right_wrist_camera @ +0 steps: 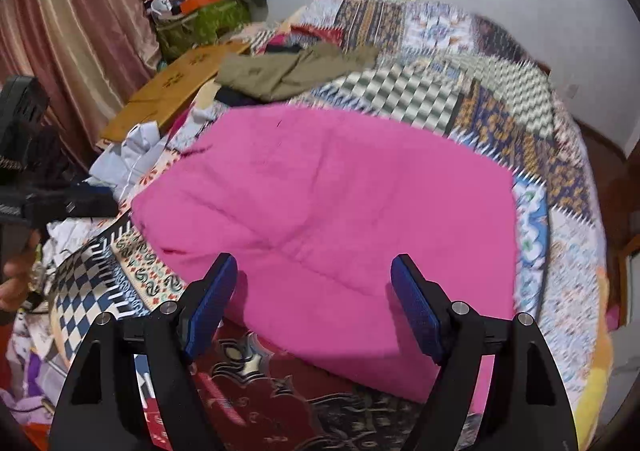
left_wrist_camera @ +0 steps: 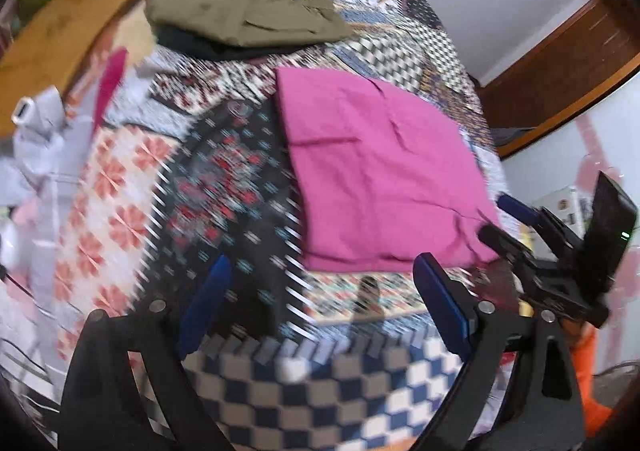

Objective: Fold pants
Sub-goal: 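Press the folded pink trousers flat with both open grippers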

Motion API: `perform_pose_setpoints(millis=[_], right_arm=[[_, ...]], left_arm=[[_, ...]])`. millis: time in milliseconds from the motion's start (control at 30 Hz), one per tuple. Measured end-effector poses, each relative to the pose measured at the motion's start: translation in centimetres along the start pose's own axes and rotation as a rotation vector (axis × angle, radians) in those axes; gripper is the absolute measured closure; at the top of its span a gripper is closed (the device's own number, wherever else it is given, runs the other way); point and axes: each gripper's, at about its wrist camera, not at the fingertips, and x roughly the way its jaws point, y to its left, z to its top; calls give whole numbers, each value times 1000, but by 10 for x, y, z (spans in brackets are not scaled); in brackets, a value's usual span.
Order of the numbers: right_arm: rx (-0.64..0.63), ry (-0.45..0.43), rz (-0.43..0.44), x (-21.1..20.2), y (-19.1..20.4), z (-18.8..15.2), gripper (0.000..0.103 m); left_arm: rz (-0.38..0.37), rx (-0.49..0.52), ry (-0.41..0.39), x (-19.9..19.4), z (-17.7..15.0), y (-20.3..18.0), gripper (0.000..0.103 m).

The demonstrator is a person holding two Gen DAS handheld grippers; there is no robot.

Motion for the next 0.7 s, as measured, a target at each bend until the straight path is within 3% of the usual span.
perform_pose_setpoints(millis=[100,200,333,433,700], right_arm=[[5,-5,-39,2,-9,-1,27],[27,46,-47,15,-20,-10,27],[72,45,15,15,-32,-20,27],[75,39,28,15,-33,-22,27],[75,36,50,16,-35,-24,27]], left_arm=[[-51,-19,35,5,-7,-9,9],[-48,-18,38,8,-10,-20,9],[-140,-66,77,15,-10,-28,11],[-117,-69,76,23,-8,-34,11],[-187,-222,50,45,12,-18,11]])
